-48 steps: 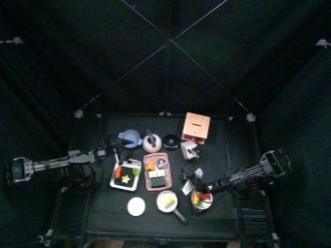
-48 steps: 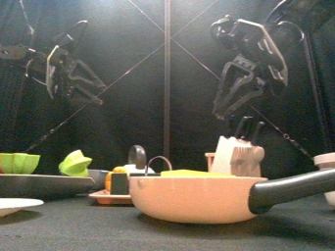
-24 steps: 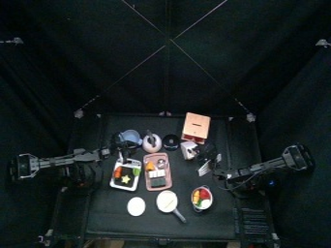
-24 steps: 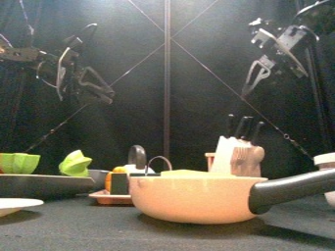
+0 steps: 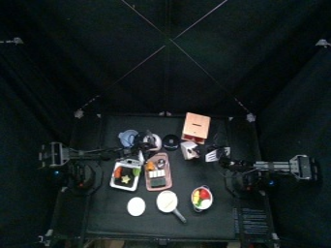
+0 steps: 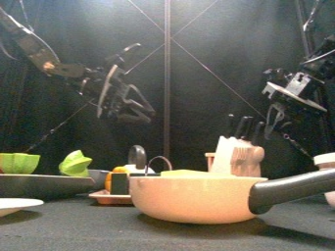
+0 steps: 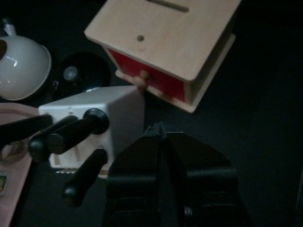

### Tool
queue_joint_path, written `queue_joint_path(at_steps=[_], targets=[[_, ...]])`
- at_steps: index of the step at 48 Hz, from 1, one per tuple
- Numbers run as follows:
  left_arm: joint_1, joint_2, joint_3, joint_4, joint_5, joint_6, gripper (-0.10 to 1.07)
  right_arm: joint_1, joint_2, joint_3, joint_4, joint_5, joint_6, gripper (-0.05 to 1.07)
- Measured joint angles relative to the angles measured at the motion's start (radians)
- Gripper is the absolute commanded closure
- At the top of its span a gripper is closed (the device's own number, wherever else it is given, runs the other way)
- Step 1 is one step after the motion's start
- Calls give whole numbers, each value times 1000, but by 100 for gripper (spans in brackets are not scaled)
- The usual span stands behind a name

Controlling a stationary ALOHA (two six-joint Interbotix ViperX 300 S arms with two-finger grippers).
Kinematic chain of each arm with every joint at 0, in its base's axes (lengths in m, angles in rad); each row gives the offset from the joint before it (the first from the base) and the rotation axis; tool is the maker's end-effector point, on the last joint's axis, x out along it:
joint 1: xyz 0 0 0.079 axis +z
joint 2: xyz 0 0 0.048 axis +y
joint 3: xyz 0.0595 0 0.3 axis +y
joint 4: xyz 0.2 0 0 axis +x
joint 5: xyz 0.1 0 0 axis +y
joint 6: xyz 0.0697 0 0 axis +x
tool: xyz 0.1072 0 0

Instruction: Move holder closer to center

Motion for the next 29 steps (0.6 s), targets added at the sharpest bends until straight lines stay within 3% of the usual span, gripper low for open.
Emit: queue_joint_path(at_steps=[8, 17, 29], targets=[[-5, 190, -164, -49, 2, 0, 22, -144, 14, 41, 0, -209, -3, 61], [-14, 287, -270, -67, 31, 0, 22, -291, 20, 75, -8, -405, -9, 61], [-29, 383, -383, -101, 123, 0, 22, -347, 91, 75, -35, -508, -11, 61]])
